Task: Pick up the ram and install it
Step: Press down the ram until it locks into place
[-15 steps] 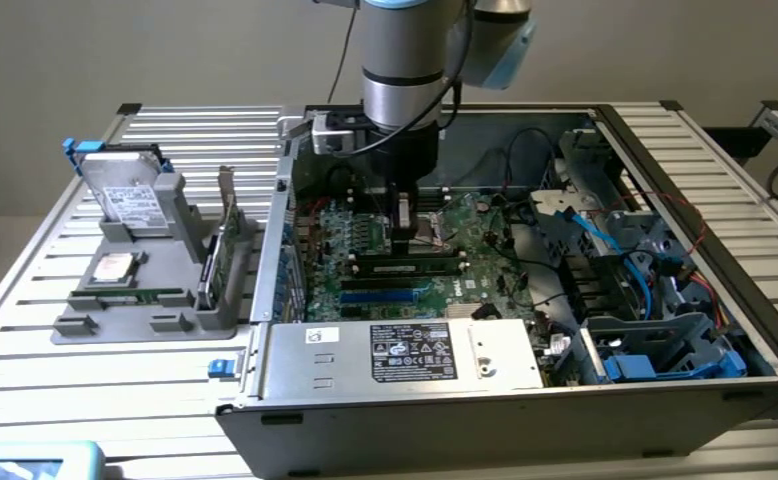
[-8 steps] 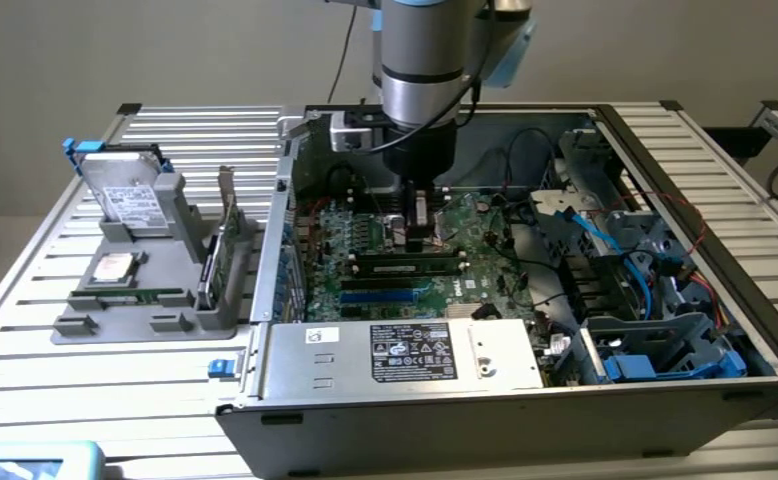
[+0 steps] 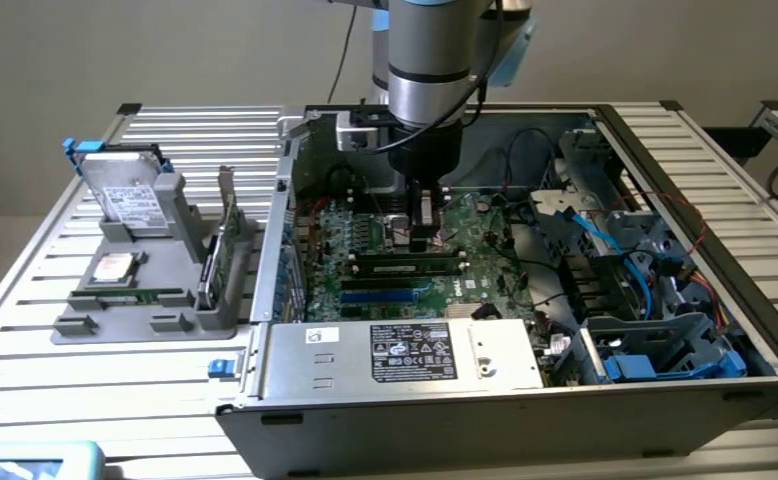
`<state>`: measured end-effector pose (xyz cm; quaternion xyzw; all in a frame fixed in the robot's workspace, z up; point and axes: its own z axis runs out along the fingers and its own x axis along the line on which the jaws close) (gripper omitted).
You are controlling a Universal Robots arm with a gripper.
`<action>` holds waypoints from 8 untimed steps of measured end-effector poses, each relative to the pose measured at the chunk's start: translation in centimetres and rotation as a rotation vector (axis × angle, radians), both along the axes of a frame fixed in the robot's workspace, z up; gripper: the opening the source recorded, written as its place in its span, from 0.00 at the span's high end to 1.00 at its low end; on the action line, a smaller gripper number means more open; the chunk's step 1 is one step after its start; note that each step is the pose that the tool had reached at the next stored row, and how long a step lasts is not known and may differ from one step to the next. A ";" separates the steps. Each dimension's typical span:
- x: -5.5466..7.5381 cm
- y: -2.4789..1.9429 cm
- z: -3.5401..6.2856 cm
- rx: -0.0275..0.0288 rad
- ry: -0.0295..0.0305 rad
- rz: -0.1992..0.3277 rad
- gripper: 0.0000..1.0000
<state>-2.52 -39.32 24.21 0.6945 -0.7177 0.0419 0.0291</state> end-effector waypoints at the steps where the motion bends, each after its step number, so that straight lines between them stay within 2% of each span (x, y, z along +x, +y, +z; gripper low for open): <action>1: 0.0 0.00 0.00 -0.0001 0.0001 0.000 0.89; 5: 0.0 0.00 0.00 -0.0001 0.0001 -0.003 0.89; 8: 0.0 -0.01 0.01 -0.0002 0.0001 -0.041 0.89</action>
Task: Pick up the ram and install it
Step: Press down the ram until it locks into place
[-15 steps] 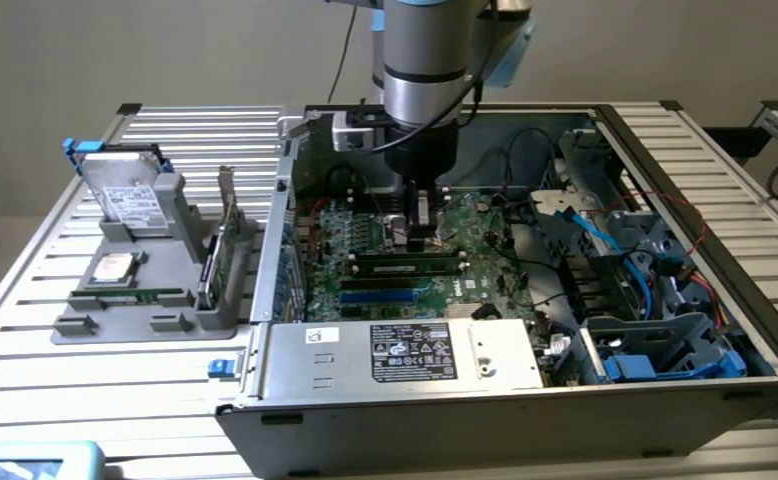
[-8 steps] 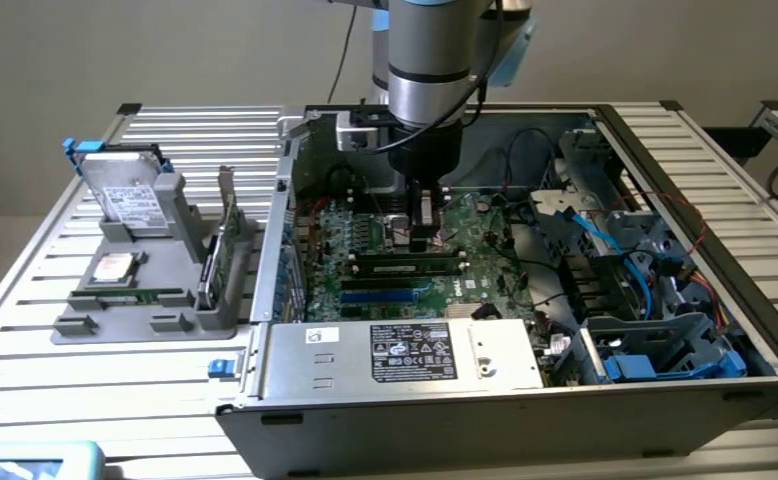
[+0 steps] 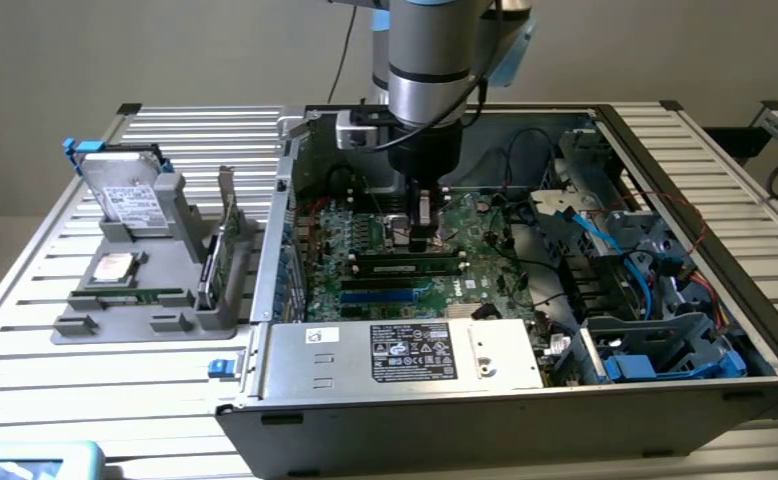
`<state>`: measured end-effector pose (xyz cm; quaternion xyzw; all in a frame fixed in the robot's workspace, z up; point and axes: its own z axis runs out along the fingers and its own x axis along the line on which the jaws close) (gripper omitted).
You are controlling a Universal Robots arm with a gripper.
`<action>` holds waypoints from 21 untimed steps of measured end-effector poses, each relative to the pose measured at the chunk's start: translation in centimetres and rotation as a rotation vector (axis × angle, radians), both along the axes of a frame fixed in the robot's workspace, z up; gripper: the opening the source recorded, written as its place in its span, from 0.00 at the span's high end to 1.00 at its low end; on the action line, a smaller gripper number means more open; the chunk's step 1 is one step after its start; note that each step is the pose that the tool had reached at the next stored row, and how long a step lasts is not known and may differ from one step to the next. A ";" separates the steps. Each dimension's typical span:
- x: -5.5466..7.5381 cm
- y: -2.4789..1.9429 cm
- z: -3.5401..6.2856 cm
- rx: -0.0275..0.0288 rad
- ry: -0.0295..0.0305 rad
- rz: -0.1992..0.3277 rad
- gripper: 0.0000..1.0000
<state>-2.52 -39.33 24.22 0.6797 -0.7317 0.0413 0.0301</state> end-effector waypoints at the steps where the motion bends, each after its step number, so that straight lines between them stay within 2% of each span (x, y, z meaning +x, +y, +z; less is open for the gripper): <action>1: 0.0 0.00 0.00 0.0000 0.0000 -0.015 0.89; 21: 0.0 0.00 0.00 0.0002 -0.0009 -0.299 0.89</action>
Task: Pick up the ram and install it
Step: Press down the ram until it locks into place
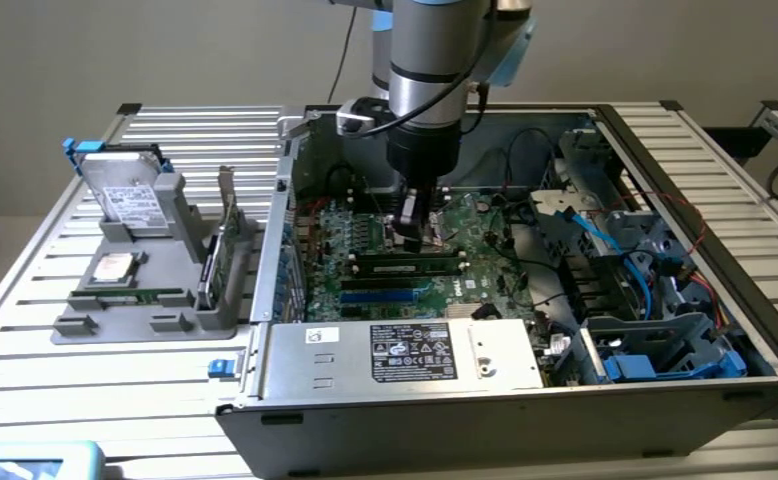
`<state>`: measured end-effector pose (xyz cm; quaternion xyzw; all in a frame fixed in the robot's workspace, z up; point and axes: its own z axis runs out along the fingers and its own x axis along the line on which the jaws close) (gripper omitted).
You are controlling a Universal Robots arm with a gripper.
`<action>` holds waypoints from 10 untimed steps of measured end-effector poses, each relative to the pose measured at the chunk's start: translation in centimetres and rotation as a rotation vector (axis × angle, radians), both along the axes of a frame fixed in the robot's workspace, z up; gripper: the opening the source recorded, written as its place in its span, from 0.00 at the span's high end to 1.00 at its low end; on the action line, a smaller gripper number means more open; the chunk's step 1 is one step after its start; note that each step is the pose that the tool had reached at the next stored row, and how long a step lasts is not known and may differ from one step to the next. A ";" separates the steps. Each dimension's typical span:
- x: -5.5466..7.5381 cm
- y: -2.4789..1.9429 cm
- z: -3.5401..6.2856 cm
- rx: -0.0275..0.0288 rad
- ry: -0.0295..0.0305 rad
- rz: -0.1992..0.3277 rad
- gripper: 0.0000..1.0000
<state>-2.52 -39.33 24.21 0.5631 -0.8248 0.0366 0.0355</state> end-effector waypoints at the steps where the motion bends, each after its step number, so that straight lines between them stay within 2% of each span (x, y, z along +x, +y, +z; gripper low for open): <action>1: 0.0 0.00 0.00 0.0000 -0.0002 -0.014 0.89; 10: 0.0 0.00 0.00 0.0001 -0.0010 -0.138 0.89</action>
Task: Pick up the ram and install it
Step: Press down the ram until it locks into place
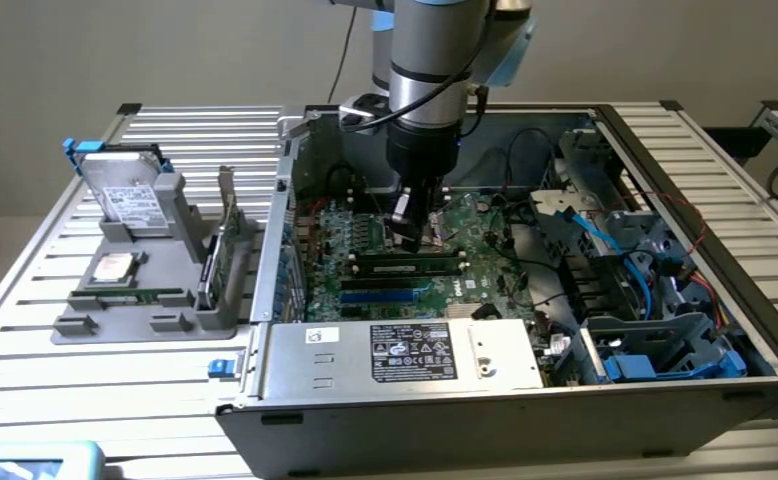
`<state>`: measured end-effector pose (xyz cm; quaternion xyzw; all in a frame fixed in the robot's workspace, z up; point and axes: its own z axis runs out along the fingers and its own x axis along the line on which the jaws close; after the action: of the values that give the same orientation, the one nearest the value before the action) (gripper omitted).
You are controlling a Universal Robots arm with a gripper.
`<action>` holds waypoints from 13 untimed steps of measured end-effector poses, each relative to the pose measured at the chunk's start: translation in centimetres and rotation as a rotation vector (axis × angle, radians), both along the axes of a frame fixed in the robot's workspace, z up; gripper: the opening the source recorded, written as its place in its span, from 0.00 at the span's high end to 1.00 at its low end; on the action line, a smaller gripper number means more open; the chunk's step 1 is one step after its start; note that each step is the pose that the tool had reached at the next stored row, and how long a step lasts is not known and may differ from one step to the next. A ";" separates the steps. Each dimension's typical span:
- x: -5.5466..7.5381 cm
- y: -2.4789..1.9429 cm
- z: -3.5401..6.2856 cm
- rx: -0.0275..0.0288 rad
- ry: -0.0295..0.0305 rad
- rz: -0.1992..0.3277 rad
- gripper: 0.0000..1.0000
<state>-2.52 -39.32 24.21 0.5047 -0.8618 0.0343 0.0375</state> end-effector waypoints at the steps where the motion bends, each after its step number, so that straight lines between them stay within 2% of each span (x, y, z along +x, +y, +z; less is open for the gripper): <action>1: 0.0 0.00 0.00 0.0000 -0.0001 -0.014 0.89; 13: 0.0 0.00 0.00 -0.0001 -0.0004 -0.179 0.89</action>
<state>-2.52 -39.32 24.21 0.4256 -0.9035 0.0310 0.0402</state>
